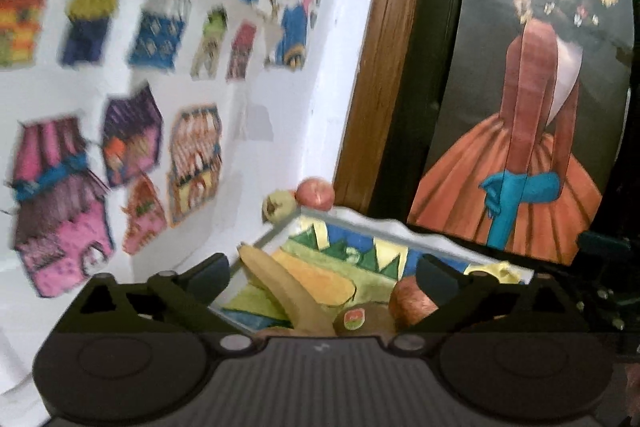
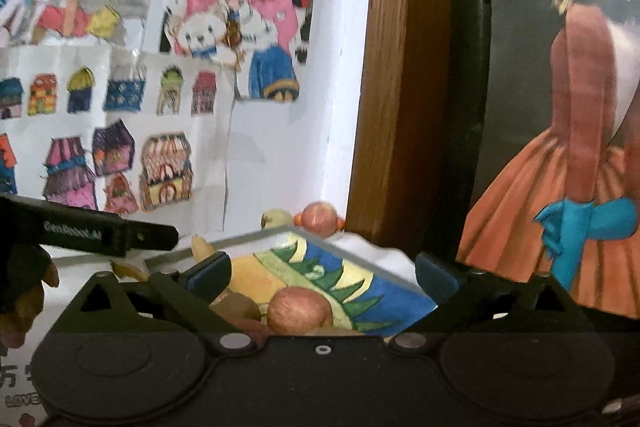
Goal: Organize fruits
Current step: 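Lower the banana into the tray and open the left gripper while the right gripper releases the apple, then withdraw both open tools up and back from the tray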
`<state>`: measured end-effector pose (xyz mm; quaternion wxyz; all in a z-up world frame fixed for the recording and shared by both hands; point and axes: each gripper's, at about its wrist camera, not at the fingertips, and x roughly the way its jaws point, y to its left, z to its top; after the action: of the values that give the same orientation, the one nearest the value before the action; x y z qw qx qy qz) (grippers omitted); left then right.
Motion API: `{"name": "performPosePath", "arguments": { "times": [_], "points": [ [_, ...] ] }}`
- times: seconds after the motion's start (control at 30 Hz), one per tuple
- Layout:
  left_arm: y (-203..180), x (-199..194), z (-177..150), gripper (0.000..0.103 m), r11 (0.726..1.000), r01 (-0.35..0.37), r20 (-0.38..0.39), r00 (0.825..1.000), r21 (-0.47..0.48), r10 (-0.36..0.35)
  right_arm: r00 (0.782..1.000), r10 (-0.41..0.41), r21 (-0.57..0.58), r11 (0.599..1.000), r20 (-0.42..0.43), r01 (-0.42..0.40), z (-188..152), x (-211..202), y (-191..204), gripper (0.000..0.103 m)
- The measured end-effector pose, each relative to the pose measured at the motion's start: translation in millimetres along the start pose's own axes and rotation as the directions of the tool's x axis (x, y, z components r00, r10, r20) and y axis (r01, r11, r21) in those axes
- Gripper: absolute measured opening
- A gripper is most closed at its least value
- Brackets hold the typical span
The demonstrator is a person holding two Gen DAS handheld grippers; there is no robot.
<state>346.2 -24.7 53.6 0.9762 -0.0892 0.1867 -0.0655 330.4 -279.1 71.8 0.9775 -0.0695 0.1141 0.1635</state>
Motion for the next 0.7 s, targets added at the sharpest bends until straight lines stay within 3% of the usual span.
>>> {"name": "performPosePath", "arguments": {
  "times": [0.4,0.7],
  "points": [
    [-6.7,-99.4,1.0,0.103,1.0,0.011,0.126,0.992,0.015,-0.013,0.985,-0.059,0.015,0.998,0.164,0.057,8.5,-107.3,24.2,0.102],
    [-10.1,-156.0,-12.7,0.103,0.999,0.032,0.159,0.987,0.037,-0.037,0.977,-0.079,-0.005,0.997,0.199,0.082,-1.3,-163.5,54.3,0.102]
  ]
}}
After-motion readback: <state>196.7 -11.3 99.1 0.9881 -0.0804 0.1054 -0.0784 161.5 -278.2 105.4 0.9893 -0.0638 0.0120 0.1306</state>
